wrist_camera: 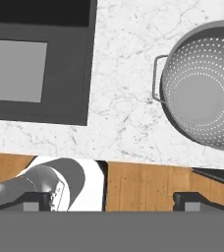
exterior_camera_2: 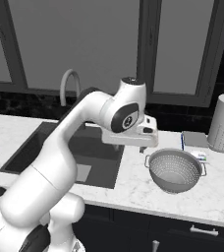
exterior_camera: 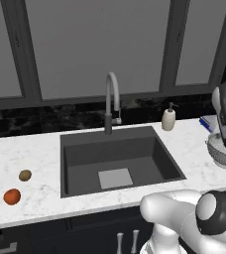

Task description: Put the colander in the sink, put the orange, kiwi in the colander, and turn on the sink faucet and pour water over the colander.

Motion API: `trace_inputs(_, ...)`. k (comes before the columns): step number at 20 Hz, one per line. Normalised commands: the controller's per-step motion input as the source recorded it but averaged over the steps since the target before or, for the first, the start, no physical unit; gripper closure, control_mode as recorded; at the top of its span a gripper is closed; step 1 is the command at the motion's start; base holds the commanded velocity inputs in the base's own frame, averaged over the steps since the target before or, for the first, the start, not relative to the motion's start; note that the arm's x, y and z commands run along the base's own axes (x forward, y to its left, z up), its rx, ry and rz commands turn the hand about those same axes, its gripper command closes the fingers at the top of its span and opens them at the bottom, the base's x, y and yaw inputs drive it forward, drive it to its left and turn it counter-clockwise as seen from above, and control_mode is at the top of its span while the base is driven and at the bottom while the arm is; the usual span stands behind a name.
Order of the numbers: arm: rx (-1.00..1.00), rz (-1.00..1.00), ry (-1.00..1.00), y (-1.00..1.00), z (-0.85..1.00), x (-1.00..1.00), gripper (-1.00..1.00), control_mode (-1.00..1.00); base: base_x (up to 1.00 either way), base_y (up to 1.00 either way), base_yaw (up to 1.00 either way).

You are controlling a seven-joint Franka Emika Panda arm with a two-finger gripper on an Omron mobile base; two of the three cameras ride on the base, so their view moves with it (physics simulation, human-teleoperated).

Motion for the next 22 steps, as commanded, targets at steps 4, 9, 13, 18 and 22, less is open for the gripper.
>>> trace_inputs(4,-0.16,0.0,0.0,-0.14,-0.42,0.05,-1.0,-1.0,0.0,0.0,0.0)
trace_inputs(9,-0.05,0.0,0.0,-0.22,-0.27,0.2,-1.0,-1.0,0.0,0.0,0.0)
trace_inputs(13,-0.04,0.0,0.0,-0.23,-0.27,0.26,-1.0,-1.0,0.0,0.0,0.0)
trace_inputs(18,-0.03,0.0,0.0,-0.09,-0.2,0.31,-1.0,-1.0,0.0,0.0,0.0)
trace_inputs(22,-0.05,0.0,0.0,0.0,-0.18,0.24,-1.0,-1.0,0.0,0.0,0.0)
